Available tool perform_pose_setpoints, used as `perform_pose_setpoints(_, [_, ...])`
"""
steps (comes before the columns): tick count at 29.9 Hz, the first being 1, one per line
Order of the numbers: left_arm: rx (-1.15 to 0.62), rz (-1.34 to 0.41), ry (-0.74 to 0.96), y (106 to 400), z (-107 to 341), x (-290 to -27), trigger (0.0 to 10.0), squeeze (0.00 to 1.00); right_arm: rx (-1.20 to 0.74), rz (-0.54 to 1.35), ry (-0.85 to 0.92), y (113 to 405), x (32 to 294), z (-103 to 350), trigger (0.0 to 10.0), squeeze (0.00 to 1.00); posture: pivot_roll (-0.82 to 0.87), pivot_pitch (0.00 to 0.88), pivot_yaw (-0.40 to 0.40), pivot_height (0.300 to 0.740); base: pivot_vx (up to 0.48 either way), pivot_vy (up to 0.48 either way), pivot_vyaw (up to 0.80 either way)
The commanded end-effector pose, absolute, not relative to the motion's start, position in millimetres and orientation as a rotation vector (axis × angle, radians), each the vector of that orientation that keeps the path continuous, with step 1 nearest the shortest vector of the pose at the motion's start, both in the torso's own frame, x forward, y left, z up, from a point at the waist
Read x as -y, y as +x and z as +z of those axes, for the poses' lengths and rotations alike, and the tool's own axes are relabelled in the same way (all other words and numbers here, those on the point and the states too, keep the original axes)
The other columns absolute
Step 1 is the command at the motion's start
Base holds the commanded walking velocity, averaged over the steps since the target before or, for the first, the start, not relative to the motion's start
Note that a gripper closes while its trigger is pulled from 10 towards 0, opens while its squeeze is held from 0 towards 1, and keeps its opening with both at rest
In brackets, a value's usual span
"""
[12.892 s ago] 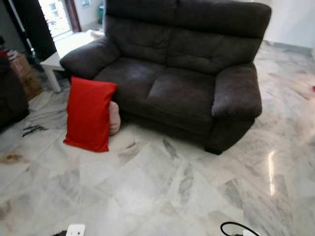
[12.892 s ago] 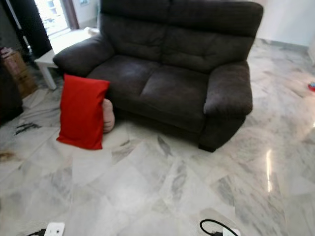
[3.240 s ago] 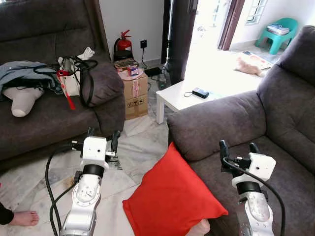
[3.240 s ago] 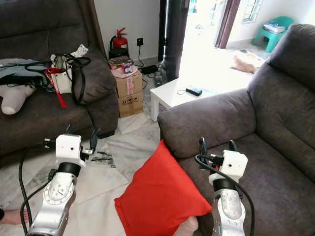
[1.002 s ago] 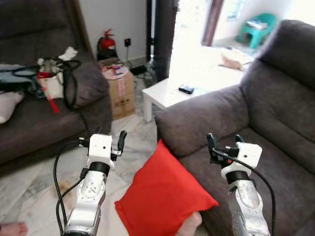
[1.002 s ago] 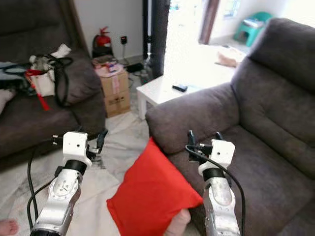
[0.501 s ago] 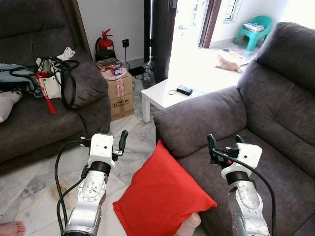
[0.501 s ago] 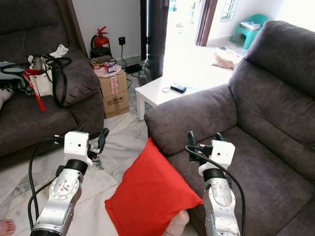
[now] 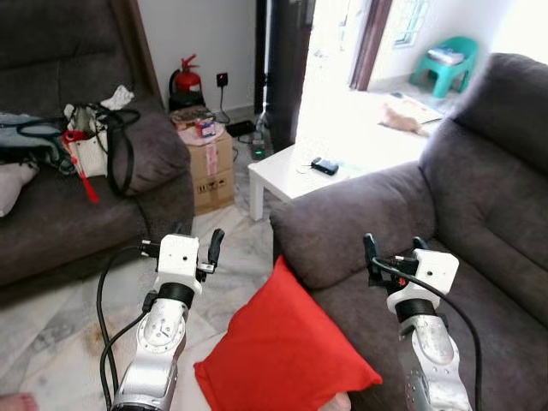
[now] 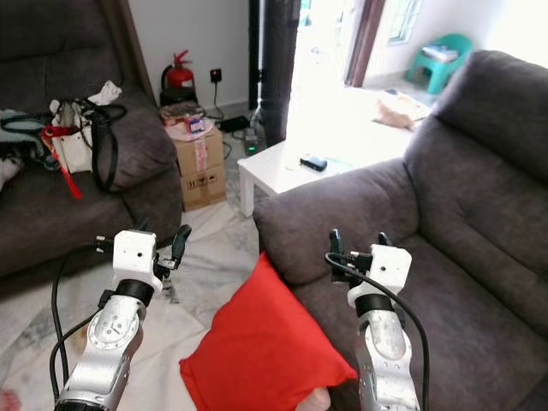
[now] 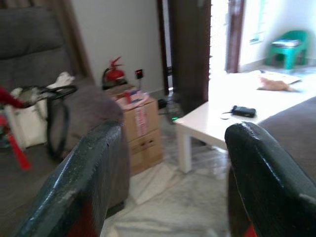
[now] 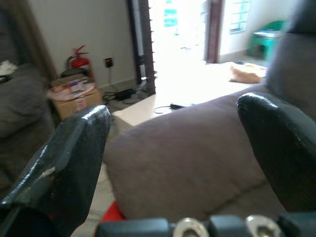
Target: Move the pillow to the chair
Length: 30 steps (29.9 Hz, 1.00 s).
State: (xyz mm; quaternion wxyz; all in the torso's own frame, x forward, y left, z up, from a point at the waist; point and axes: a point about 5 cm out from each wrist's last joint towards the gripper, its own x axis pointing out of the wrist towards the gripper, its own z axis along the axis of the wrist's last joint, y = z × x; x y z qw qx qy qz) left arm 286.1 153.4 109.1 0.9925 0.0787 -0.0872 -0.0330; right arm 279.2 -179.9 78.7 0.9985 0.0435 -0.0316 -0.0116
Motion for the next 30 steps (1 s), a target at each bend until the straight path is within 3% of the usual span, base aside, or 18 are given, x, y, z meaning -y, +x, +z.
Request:
perform_pose_setpoints(1, [0.186,-0.085,0.144,284.9,110.5,-150.8,10.0,0.0,0.061,-0.029,0.08,279.1,181.6,78.9,10.0,0.0,0.05,0.0,-0.053,0.74,0.0,0.0,0.0])
perform_pose_setpoints(30, [0.195,-0.03,0.164,283.3,114.2,-160.6,10.0,0.0,0.07,-0.049,0.092,281.3,189.9,80.1,10.0,0.0,0.05,0.0,-0.045,0.74,0.0,0.0,0.0])
